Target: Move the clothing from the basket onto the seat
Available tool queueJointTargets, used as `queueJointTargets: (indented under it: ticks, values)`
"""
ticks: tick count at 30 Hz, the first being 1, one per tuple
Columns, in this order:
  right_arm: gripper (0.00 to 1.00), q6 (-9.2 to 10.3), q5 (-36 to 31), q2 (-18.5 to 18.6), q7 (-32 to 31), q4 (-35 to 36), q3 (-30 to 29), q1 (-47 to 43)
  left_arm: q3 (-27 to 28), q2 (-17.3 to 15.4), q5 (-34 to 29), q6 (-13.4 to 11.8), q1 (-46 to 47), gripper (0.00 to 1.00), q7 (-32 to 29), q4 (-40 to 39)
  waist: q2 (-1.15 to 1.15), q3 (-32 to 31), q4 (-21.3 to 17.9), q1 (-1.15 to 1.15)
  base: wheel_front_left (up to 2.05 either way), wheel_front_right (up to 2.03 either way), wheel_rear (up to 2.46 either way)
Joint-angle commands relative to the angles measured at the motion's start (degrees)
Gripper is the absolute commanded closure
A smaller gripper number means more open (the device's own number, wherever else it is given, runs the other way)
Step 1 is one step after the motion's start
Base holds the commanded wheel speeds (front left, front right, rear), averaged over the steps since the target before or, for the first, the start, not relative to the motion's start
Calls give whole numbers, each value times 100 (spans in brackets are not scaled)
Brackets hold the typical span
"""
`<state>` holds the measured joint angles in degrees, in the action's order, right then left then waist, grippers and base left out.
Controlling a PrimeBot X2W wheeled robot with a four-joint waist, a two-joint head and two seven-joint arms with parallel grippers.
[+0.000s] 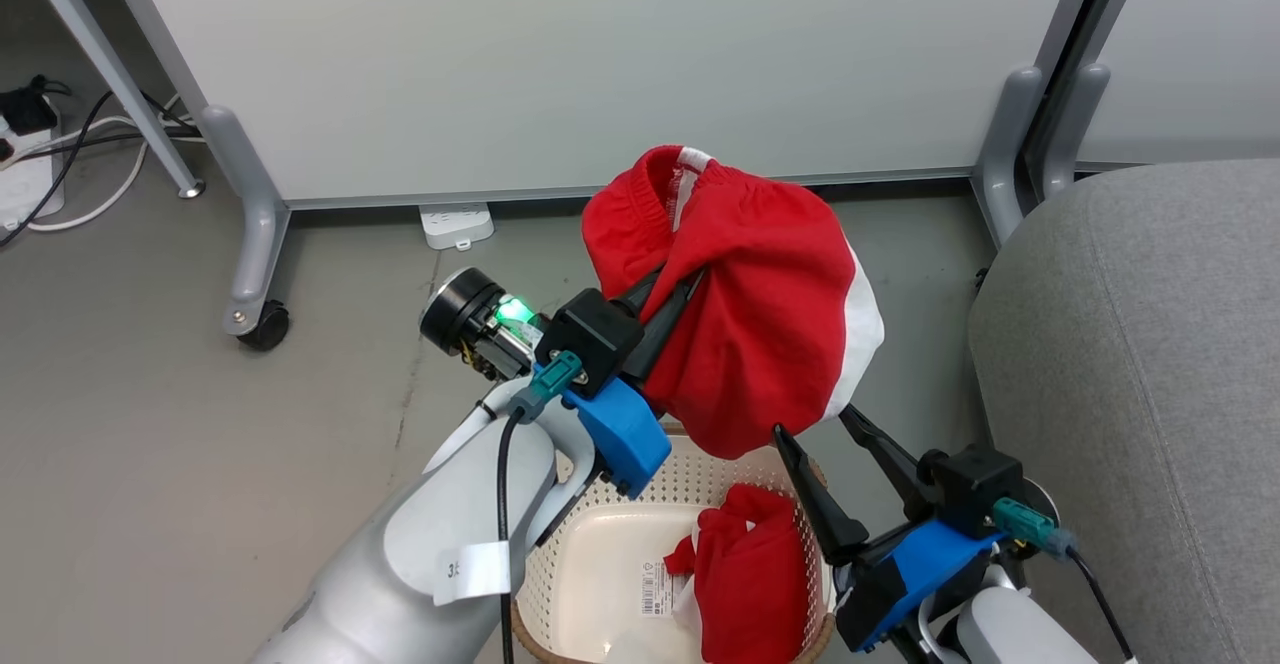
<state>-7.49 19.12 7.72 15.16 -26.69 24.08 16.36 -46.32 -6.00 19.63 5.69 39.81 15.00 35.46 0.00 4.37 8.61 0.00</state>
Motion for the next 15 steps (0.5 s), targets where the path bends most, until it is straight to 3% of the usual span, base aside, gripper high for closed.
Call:
queueJointTargets:
  ticks: [1, 15]
  values:
    - [0, -1, 53, 32, 0, -38, 34, 87, 12, 17, -23, 15, 74, 100, 27, -2, 0, 19, 19, 0, 0, 0, 0]
    - [0, -1, 580, 94, 0, -42, 289, 652, 46, 131, -120, 73, 166, 100, 27, -22, 0, 183, 143, 0, 0, 0, 0]
